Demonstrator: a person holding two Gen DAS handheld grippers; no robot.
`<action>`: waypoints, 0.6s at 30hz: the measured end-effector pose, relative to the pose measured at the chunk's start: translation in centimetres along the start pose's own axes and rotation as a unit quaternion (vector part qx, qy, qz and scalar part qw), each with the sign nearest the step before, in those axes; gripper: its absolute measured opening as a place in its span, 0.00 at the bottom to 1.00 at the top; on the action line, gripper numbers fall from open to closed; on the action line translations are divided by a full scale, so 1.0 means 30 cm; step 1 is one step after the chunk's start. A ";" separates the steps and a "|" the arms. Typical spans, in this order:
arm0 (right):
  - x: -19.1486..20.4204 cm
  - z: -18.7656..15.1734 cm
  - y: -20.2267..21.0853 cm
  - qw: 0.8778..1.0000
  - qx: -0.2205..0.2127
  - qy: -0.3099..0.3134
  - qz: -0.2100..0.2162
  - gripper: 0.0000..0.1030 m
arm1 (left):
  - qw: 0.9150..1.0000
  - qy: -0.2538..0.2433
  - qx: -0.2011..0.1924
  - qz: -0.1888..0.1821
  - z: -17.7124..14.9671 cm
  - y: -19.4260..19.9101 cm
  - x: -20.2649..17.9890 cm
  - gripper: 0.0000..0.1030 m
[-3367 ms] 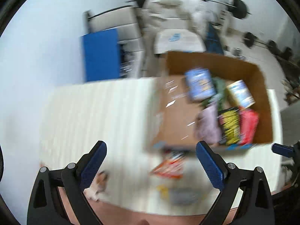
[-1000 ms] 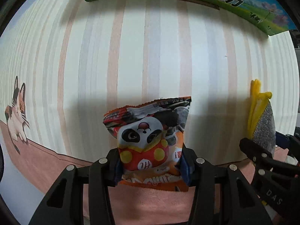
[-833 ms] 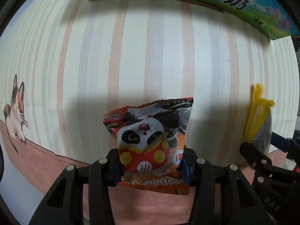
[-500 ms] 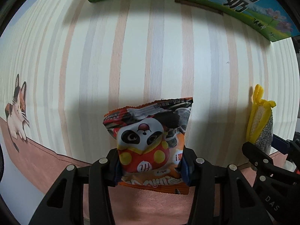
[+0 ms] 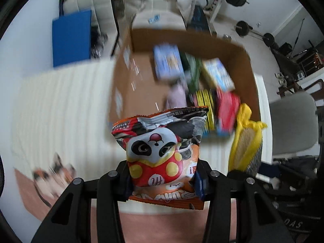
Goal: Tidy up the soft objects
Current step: 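Carry the snack bag and sponge into the box and release both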
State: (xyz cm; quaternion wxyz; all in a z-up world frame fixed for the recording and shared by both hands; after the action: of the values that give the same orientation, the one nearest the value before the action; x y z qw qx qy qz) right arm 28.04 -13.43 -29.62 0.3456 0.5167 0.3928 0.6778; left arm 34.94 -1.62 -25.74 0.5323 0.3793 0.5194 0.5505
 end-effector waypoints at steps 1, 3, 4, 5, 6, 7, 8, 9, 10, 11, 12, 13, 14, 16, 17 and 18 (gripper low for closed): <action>-0.001 0.037 0.005 1.000 -0.006 -0.005 0.007 0.56 | 1.000 -0.008 -0.003 0.011 0.076 0.002 -0.003 0.42; 0.016 0.141 -0.022 0.999 -0.014 -0.022 0.030 0.56 | 1.000 -0.013 0.003 0.024 0.174 -0.022 -0.001 0.42; 0.016 0.187 -0.045 0.998 -0.014 -0.031 0.043 0.56 | 0.999 -0.015 0.011 0.032 0.238 -0.046 -0.003 0.42; 0.017 0.225 -0.068 0.998 -0.012 -0.042 0.055 0.56 | 0.999 -0.017 0.017 0.038 0.280 -0.064 -0.003 0.42; 0.024 0.257 -0.095 0.997 -0.012 -0.049 0.062 0.56 | 0.998 -0.023 0.027 0.045 0.312 -0.092 -0.006 0.42; 0.028 0.291 -0.126 0.996 -0.013 -0.055 0.066 0.56 | 0.997 -0.027 0.038 0.054 0.353 -0.125 -0.009 0.42; 0.030 0.320 -0.157 0.996 -0.012 -0.062 0.069 0.56 | 0.996 -0.033 0.048 0.065 0.382 -0.160 -0.008 0.42; 0.028 0.349 -0.191 0.995 -0.011 -0.071 0.071 0.56 | 0.995 -0.038 0.060 0.073 0.405 -0.194 -0.010 0.42; 0.029 0.376 -0.218 0.994 -0.007 -0.077 0.073 0.56 | 0.993 -0.040 0.071 0.082 0.432 -0.228 -0.006 0.42; 0.030 0.411 -0.240 0.994 -0.004 -0.083 0.074 0.56 | 0.991 -0.042 0.080 0.095 0.451 -0.263 0.001 0.42; 0.025 0.426 -0.265 0.993 -0.002 -0.089 0.073 0.56 | 0.990 -0.044 0.087 0.101 0.467 -0.295 0.004 0.42; 0.021 0.445 -0.297 0.993 0.001 -0.093 0.073 0.56 | 0.989 -0.041 0.101 0.102 0.480 -0.335 0.008 0.42; 0.014 0.462 -0.318 0.993 0.003 -0.097 0.072 0.56 | 0.988 -0.038 0.110 0.102 0.491 -0.361 0.011 0.42; 0.006 0.472 -0.354 0.992 0.008 -0.105 0.072 0.56 | 0.986 -0.035 0.126 0.103 0.507 -0.410 0.017 0.42; -0.002 0.479 -0.382 0.992 0.010 -0.109 0.070 0.56 | 0.985 -0.035 0.133 0.103 0.511 -0.431 0.018 0.42; -0.006 0.483 -0.399 0.991 0.011 -0.111 0.070 0.56 | 0.985 -0.034 0.136 0.104 0.514 -0.446 0.018 0.42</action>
State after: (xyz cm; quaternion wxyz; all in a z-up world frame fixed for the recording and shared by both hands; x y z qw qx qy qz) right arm 42.92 -5.62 -38.06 0.3332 0.6188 0.3225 0.6341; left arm 52.40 0.08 -36.20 0.4330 0.5188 0.5287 0.5138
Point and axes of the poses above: each gripper's, at about its wrist camera, not at the fingertips, and y roughly against the way its jaws point, x to its left, z to its top, the point moved 6 cm from there along -y, roughly the way its jaws point, and after that the axes turned 13 degrees about y, right-handed, at the moved point
